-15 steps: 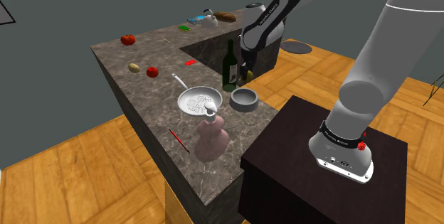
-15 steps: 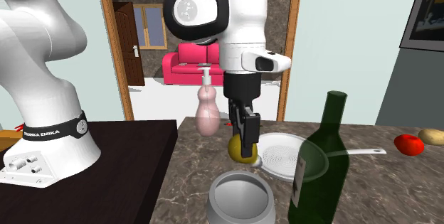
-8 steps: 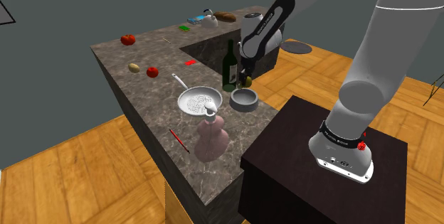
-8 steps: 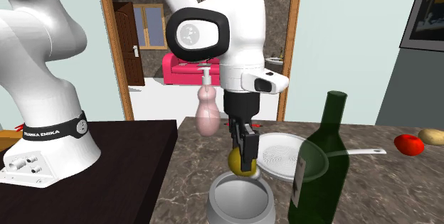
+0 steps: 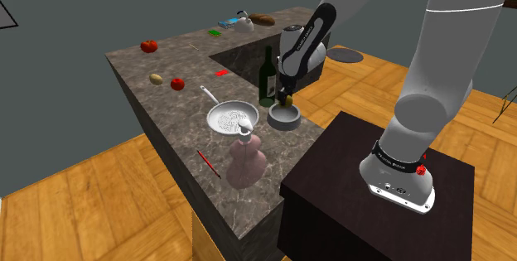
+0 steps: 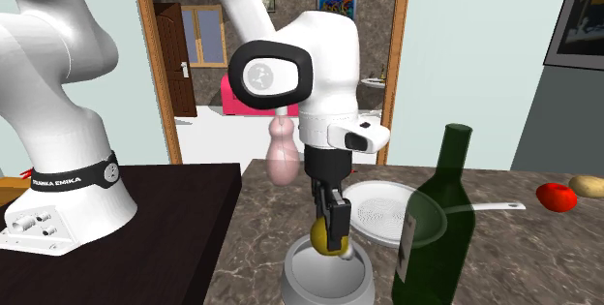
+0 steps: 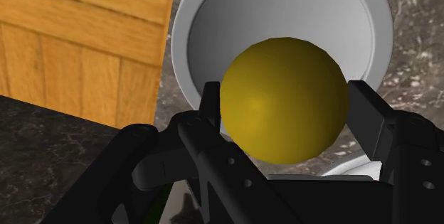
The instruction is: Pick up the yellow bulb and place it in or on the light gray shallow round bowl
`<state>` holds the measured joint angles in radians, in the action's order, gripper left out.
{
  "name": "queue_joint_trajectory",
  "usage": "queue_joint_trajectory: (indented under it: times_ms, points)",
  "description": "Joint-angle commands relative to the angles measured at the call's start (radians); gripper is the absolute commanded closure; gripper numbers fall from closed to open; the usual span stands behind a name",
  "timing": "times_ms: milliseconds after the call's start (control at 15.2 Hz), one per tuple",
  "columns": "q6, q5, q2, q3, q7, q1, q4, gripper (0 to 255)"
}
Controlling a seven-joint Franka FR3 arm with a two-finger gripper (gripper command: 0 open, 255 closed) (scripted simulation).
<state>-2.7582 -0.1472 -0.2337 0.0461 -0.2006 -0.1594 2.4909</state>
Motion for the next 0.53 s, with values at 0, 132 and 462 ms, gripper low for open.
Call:
queue_joint_trajectory:
  times_ms: [0,132,462]
  points:
    - [-0.003,-0.001,-0.002,0.000,0.001,0.000,0.001,255]
    - [-0.003,-0.001,-0.002,0.000,0.001,0.000,0.001,255]
    - [-0.003,-0.001,-0.002,0.000,0.001,0.000,0.001,0]
